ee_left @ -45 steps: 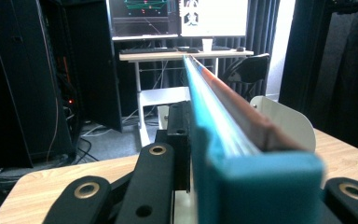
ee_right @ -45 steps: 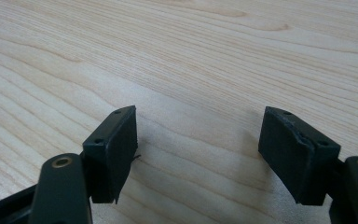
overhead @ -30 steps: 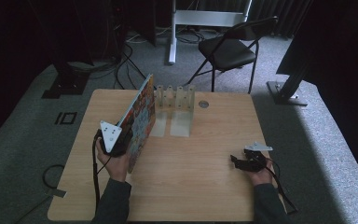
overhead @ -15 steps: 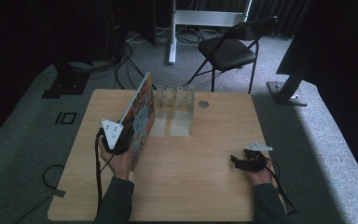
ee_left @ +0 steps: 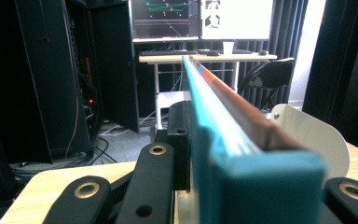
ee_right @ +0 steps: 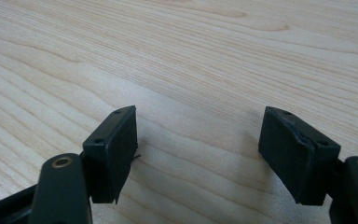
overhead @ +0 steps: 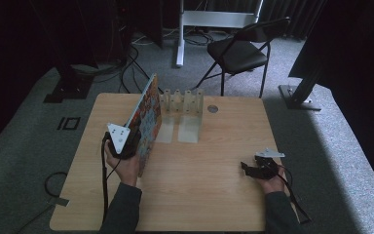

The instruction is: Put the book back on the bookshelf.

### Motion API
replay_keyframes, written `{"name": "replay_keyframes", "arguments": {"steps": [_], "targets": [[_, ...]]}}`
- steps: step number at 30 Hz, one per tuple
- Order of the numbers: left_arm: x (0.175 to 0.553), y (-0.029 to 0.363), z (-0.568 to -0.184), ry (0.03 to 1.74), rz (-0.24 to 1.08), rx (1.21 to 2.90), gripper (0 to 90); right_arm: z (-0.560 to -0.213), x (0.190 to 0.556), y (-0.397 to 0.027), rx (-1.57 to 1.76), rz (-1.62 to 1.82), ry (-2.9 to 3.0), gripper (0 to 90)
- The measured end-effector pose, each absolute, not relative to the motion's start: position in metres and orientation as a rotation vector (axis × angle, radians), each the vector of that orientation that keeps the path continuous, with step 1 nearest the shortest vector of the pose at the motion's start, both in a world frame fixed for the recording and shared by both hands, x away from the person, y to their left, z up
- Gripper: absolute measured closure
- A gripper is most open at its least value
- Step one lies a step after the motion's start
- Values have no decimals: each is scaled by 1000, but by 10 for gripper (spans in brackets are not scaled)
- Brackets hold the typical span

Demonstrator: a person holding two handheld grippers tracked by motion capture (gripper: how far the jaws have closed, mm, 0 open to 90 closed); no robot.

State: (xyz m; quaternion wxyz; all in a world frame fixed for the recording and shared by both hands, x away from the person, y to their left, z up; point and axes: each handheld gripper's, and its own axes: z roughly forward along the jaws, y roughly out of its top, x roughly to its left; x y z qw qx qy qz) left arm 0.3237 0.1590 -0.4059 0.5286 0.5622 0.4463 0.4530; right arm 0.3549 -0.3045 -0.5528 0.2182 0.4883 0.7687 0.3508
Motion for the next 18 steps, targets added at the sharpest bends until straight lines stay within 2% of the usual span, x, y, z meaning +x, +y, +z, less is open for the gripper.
{"name": "replay_keyframes", "arguments": {"steps": [18], "targets": [[330, 155, -407, 1073, 1102, 1337, 799, -553, 356, -304, 1352, 972, 2127, 278]]}}
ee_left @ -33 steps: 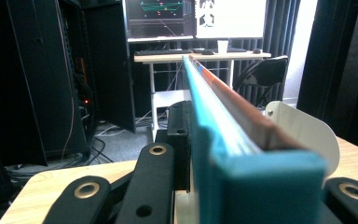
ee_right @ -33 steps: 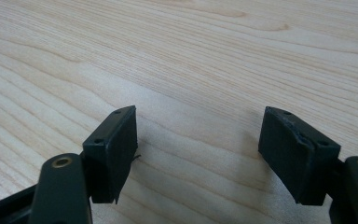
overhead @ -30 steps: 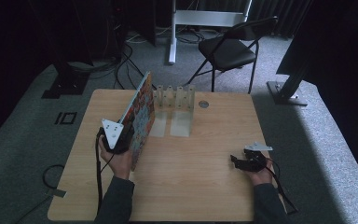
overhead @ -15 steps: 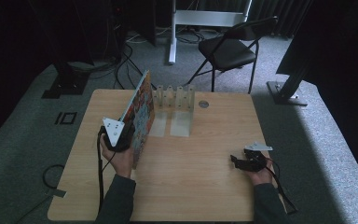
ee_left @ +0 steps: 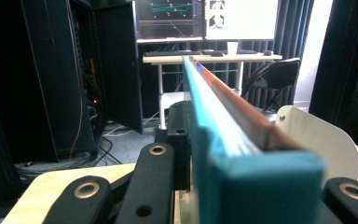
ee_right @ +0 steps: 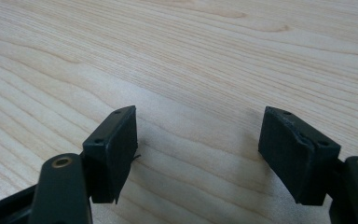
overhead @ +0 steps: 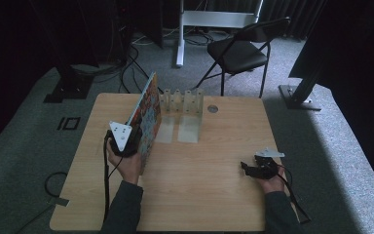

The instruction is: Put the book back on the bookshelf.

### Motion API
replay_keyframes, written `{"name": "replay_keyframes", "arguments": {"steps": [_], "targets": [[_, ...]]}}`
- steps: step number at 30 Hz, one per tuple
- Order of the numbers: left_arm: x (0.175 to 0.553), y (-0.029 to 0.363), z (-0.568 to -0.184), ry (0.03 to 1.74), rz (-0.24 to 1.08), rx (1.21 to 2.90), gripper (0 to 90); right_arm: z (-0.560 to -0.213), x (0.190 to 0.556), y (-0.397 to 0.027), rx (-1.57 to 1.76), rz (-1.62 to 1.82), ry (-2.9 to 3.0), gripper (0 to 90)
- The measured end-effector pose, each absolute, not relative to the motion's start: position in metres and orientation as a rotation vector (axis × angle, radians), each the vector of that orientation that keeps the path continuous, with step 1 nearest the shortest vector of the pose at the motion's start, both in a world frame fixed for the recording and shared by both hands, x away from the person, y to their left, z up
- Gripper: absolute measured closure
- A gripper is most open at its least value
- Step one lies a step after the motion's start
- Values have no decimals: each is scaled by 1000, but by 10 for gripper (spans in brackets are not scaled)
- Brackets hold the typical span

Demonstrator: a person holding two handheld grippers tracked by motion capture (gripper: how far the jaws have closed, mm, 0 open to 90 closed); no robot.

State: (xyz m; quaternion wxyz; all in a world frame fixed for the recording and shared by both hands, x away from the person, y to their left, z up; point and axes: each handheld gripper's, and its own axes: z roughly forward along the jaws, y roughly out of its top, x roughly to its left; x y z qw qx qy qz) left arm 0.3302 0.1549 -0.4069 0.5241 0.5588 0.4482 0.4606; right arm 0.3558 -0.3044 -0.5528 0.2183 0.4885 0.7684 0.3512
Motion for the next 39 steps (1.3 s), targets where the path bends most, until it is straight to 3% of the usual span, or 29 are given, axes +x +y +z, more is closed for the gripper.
{"name": "replay_keyframes", "arguments": {"steps": [39], "targets": [[335, 138, -414, 1085, 1194, 1318, 798, -553, 356, -304, 1353, 972, 2127, 278]]}}
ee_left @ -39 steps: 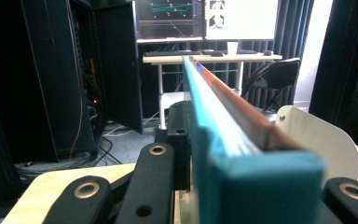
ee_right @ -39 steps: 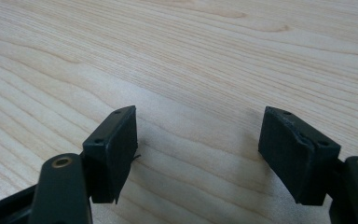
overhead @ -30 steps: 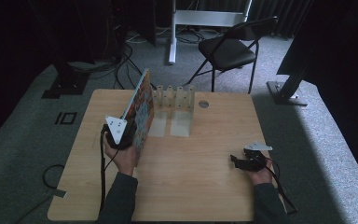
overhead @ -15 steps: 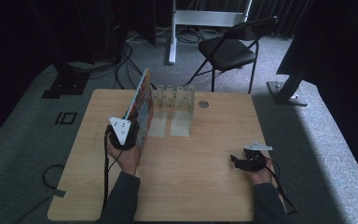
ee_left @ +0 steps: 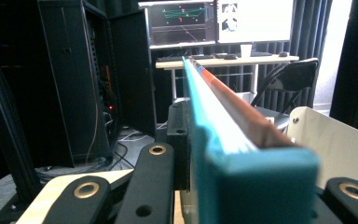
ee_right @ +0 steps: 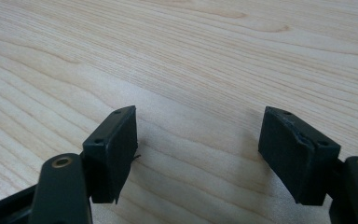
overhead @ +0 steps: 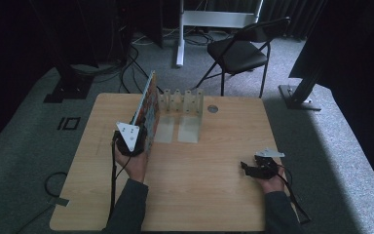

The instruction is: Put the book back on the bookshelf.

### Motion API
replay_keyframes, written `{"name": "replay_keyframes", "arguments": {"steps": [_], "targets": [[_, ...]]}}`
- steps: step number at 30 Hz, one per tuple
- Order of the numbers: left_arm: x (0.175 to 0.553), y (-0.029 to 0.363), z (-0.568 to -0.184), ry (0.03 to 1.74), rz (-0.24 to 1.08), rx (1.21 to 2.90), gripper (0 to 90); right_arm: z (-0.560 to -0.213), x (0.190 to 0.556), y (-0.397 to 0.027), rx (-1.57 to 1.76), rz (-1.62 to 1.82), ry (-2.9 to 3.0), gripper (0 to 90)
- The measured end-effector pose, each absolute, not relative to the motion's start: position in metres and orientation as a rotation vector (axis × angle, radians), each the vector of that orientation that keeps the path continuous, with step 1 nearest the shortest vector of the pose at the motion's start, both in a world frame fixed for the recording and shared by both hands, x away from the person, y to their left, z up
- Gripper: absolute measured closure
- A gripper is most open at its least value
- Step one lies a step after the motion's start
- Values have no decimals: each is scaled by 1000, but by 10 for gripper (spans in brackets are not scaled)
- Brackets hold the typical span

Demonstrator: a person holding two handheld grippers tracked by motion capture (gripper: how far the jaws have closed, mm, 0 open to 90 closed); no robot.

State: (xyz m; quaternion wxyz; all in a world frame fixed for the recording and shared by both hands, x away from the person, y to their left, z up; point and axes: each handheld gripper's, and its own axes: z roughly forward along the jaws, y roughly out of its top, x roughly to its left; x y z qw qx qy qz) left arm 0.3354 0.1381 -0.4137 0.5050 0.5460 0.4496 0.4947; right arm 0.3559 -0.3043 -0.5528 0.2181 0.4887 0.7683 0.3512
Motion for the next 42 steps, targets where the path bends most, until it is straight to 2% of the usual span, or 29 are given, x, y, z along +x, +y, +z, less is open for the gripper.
{"name": "replay_keyframes", "arguments": {"steps": [42], "targets": [[340, 132, -418, 1117, 1224, 1271, 796, -553, 356, -304, 1352, 972, 2127, 278]]}}
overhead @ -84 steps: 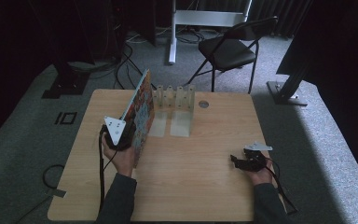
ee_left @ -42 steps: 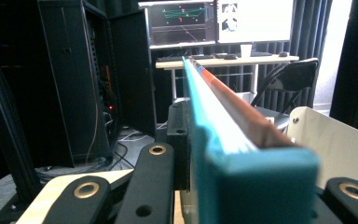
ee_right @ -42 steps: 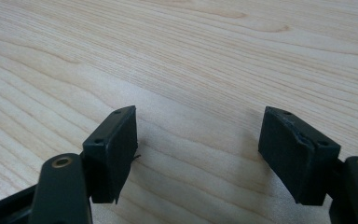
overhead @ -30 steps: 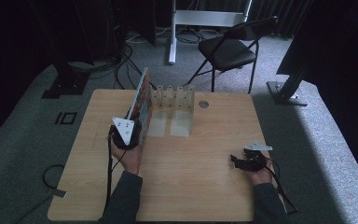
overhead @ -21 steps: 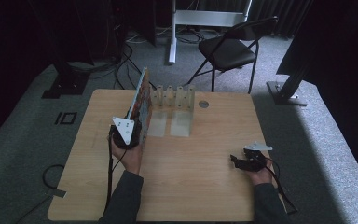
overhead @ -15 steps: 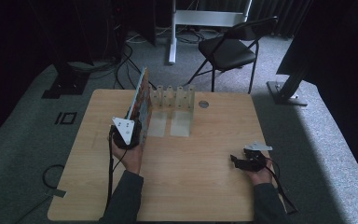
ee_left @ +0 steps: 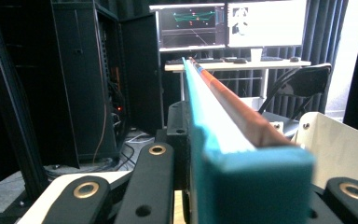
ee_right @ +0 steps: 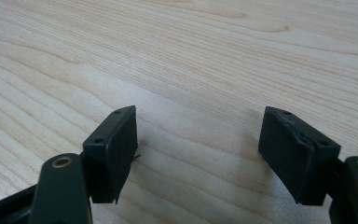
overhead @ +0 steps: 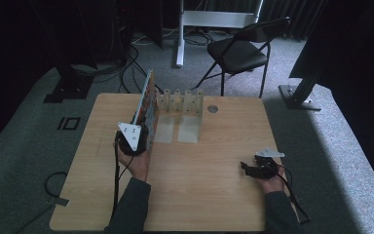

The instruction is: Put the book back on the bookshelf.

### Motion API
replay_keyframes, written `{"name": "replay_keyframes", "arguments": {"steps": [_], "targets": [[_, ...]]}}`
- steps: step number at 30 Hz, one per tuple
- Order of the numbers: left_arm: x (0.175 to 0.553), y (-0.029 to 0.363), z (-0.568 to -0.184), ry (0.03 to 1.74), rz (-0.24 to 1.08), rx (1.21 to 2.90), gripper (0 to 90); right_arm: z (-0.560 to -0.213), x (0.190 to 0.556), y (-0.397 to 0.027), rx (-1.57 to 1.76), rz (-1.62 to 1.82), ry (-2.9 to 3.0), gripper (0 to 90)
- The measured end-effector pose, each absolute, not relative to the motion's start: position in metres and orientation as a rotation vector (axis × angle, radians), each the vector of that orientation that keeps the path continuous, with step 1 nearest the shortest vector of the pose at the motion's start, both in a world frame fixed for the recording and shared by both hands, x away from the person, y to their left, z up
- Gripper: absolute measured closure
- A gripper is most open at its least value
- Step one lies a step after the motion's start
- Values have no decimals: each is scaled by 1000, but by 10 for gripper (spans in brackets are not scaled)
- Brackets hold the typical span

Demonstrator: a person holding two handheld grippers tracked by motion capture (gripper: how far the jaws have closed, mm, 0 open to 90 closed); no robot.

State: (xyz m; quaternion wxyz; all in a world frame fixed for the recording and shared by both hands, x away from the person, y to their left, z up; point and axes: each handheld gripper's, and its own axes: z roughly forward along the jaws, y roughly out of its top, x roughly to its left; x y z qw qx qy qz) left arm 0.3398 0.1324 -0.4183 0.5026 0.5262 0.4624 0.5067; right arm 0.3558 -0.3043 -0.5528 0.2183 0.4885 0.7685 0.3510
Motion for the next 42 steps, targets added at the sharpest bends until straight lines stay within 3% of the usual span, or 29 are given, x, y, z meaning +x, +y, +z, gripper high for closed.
{"name": "replay_keyframes", "arguments": {"steps": [42], "targets": [[336, 135, -420, 1086, 1273, 1263, 751, -553, 356, -304, 1352, 972, 2127, 277]]}}
